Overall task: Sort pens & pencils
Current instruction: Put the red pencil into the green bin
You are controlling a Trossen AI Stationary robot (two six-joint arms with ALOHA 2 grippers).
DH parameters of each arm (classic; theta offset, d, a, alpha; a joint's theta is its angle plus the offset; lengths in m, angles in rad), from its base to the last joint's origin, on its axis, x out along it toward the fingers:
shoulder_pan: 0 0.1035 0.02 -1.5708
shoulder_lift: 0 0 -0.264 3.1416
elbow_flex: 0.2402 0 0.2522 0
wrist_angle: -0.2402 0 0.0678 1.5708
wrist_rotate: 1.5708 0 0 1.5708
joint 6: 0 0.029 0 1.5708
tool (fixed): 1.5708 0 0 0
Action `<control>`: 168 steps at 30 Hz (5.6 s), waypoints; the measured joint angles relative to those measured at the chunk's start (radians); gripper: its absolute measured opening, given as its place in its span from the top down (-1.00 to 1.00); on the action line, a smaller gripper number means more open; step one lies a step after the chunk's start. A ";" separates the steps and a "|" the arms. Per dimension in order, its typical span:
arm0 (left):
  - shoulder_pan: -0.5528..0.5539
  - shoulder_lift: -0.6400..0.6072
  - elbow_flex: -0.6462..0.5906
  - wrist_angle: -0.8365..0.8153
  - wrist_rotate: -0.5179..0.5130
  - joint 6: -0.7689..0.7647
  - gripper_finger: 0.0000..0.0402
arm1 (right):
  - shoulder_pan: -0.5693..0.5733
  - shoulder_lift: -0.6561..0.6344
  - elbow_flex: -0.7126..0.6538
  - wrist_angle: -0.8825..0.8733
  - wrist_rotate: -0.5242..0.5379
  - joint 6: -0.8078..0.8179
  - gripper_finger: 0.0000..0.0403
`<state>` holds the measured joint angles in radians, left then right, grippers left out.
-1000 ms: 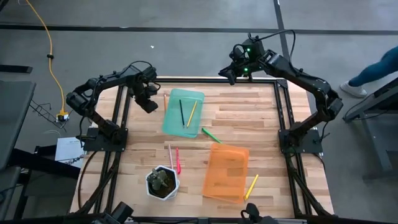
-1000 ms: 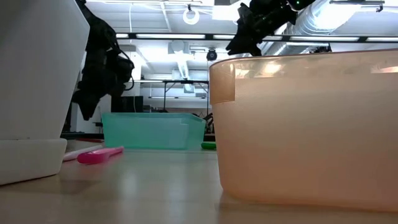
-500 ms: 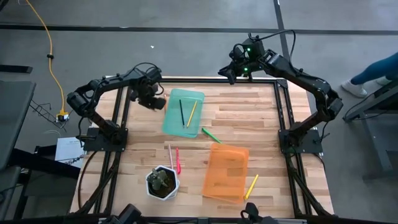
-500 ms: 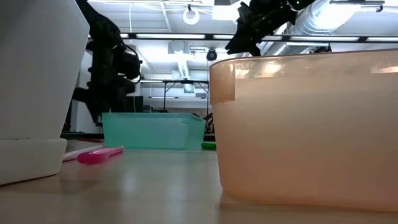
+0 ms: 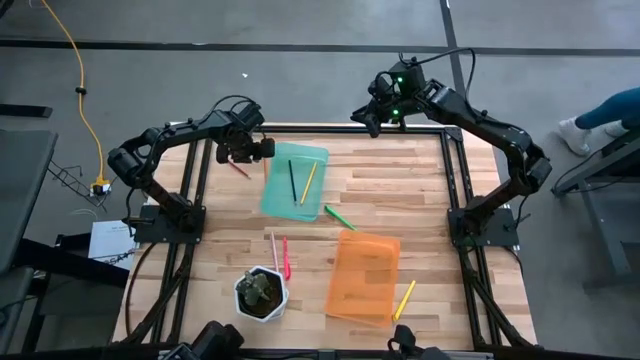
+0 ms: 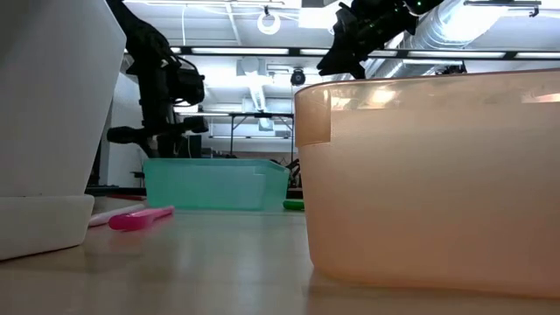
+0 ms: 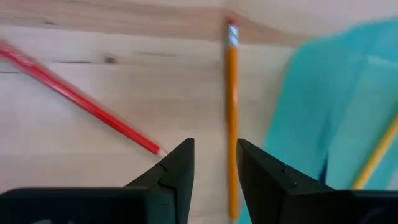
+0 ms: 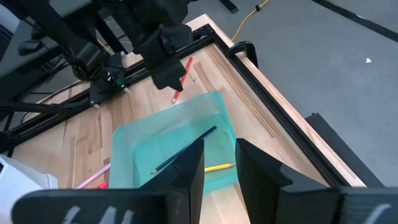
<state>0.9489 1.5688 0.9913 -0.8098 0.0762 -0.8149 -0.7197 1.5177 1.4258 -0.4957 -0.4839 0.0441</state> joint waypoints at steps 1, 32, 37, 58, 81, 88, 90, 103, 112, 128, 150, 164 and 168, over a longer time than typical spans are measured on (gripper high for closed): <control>0.000 0.000 0.000 -0.001 -0.007 -0.017 0.46 | 0.000 0.000 0.000 0.000 0.000 0.000 0.59; 0.000 0.000 0.000 -0.137 -0.143 -0.581 0.46 | -0.045 0.000 0.000 -0.051 -0.024 0.031 0.59; 0.000 -0.001 -0.012 -0.163 -0.146 -0.638 0.46 | -0.073 0.000 0.000 -0.066 -0.024 0.034 0.59; 0.000 -0.001 -0.110 -0.033 -0.126 -0.634 0.46 | -0.108 0.000 0.000 -0.103 -0.024 0.019 0.59; 0.072 0.000 -0.167 0.039 -0.092 -0.587 0.46 | -0.108 0.000 0.000 -0.110 -0.023 0.018 0.59; 0.072 0.000 -0.183 0.058 -0.093 -0.580 0.46 | -0.108 0.000 0.000 -0.110 -0.020 0.018 0.59; 0.073 0.000 -0.183 0.063 -0.095 -0.584 0.46 | -0.108 0.000 0.000 -0.109 -0.019 0.018 0.59; 0.072 0.000 -0.183 0.066 -0.122 -0.630 0.46 | -0.107 0.000 0.000 -0.110 0.005 0.018 0.59; 0.072 0.000 -0.183 0.077 -0.140 -0.658 0.46 | -0.107 0.000 0.000 -0.118 0.006 0.017 0.59; 0.072 0.037 -0.184 0.105 -0.130 -0.659 0.46 | -0.107 0.000 0.000 -0.123 0.008 0.015 0.59; 0.072 0.037 -0.184 0.113 -0.132 -0.674 0.46 | -0.107 0.000 0.000 -0.123 0.007 0.014 0.59; 0.072 0.037 -0.184 0.113 -0.122 -0.675 0.64 | -0.107 0.000 0.000 -0.123 0.010 0.005 0.59; 0.072 0.037 -0.184 0.113 -0.122 -0.677 0.84 | -0.107 0.000 0.000 -0.123 0.012 0.001 0.59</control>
<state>1.0210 1.6062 0.8074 -0.6964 -0.0456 -1.4917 -0.8268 1.5177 1.4258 -0.6189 -0.4723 0.0451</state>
